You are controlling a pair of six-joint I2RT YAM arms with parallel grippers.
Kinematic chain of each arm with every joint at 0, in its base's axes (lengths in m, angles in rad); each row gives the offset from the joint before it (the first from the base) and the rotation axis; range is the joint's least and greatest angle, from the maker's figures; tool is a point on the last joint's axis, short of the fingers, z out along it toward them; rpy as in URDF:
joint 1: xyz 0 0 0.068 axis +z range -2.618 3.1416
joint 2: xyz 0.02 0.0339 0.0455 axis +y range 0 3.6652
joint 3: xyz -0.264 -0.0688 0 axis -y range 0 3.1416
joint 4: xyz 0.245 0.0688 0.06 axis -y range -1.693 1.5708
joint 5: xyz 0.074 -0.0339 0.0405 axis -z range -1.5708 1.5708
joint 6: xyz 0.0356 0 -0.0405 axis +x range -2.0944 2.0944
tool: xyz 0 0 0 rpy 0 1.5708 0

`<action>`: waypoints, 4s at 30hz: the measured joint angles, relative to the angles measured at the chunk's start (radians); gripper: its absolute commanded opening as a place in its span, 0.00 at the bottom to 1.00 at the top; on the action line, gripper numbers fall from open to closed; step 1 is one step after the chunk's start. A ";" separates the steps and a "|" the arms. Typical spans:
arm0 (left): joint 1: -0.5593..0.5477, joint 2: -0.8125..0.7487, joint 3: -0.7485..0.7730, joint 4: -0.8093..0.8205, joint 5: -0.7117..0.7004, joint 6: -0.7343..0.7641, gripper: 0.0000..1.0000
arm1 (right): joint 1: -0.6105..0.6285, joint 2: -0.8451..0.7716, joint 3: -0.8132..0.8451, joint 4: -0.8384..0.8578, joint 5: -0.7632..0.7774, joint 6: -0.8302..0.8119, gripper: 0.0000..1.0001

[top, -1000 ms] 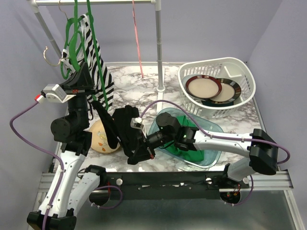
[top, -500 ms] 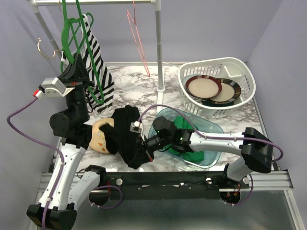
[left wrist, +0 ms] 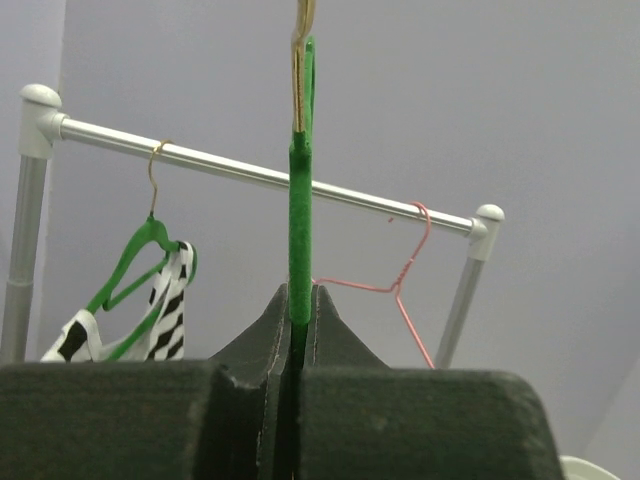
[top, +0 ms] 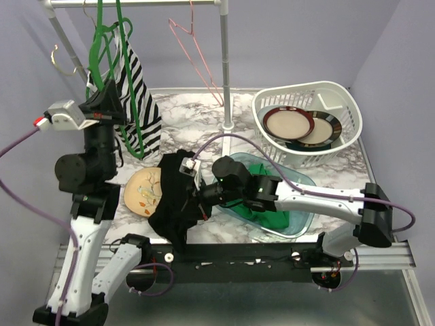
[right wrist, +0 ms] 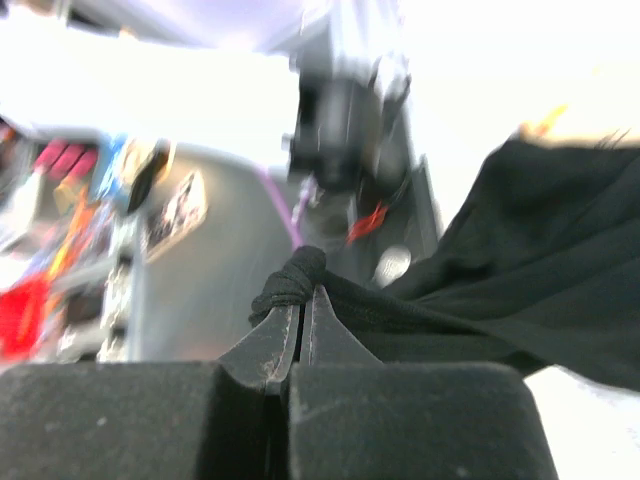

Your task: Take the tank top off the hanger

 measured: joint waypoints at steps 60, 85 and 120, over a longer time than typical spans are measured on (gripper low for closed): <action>0.000 -0.291 0.104 -0.870 0.081 -0.154 0.00 | -0.201 -0.330 0.447 0.385 0.882 -0.943 0.01; 0.000 -0.265 0.100 -0.845 0.095 -0.154 0.00 | -0.204 -0.650 -0.058 -0.161 0.842 -0.151 0.01; -0.013 -0.173 0.155 -0.869 0.097 -0.119 0.00 | -0.212 -0.491 -0.386 -0.489 1.116 0.389 0.48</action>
